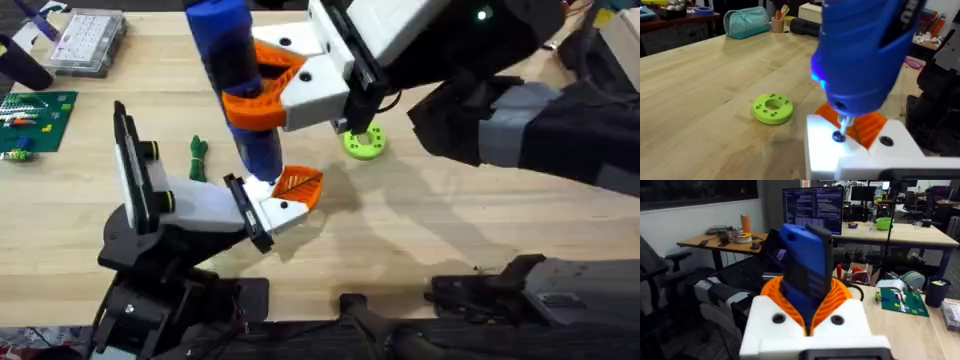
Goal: Pick up the gripper from the table and insert it into the empty holder that is missing its gripper. Then pick up a screw, insert it into the mounting hole, and use the screwdriver to tighten it. Finally, clean up the table by picking up the vegetable and placing it into the bucket.
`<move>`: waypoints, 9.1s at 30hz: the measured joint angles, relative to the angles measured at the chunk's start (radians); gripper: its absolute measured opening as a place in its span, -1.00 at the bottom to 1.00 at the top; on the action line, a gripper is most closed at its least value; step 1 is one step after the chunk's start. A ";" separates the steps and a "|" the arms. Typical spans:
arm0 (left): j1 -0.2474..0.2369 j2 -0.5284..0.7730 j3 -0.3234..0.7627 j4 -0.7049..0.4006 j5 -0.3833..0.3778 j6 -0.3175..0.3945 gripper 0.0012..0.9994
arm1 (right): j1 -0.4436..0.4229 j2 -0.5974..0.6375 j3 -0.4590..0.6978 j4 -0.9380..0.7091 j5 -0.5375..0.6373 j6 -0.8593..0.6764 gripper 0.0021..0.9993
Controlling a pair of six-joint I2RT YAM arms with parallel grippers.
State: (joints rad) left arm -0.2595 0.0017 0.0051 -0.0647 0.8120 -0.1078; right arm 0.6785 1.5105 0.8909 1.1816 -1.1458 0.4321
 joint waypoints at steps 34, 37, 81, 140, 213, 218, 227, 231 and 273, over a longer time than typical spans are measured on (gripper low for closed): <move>0.000 0.000 0.000 0.000 0.000 0.000 -0.97 | -0.001 0.000 -0.002 0.000 0.000 -0.018 -0.95; 0.000 0.000 0.000 0.000 0.000 0.000 -0.96 | -0.001 0.000 -0.002 0.000 0.000 -0.018 -0.95; 0.000 0.000 0.000 0.000 0.000 0.000 -0.97 | -0.001 0.013 -0.003 0.000 0.000 -0.018 -0.95; 0.000 0.000 0.000 0.000 0.000 -0.002 -0.97 | -0.392 0.034 0.521 -1.972 1.097 -1.588 -0.95; 0.000 0.000 0.000 0.017 -0.004 -0.010 0.97 | -0.364 -0.401 0.223 -1.758 1.252 -0.844 0.99; 0.009 0.000 0.004 0.040 -0.098 -0.034 0.97 | -0.362 -0.481 0.223 -1.759 1.249 -0.663 0.99; 0.097 0.138 0.386 -0.448 -0.370 -0.006 0.97 | -0.362 -0.524 0.223 -1.843 1.248 -0.481 0.99; 0.135 0.277 0.614 -0.649 -0.464 0.011 0.97 | -0.362 -0.525 0.222 -1.905 1.247 -0.451 0.99; 0.396 1.240 0.913 -0.891 -0.809 0.070 0.97 | -0.362 -0.525 0.222 -2.005 1.245 -0.431 0.99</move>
State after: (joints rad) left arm 0.1364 1.2417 0.9180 -0.9555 0.0031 -0.0380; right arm 0.3161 0.9859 1.1133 -0.8238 0.0990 0.0010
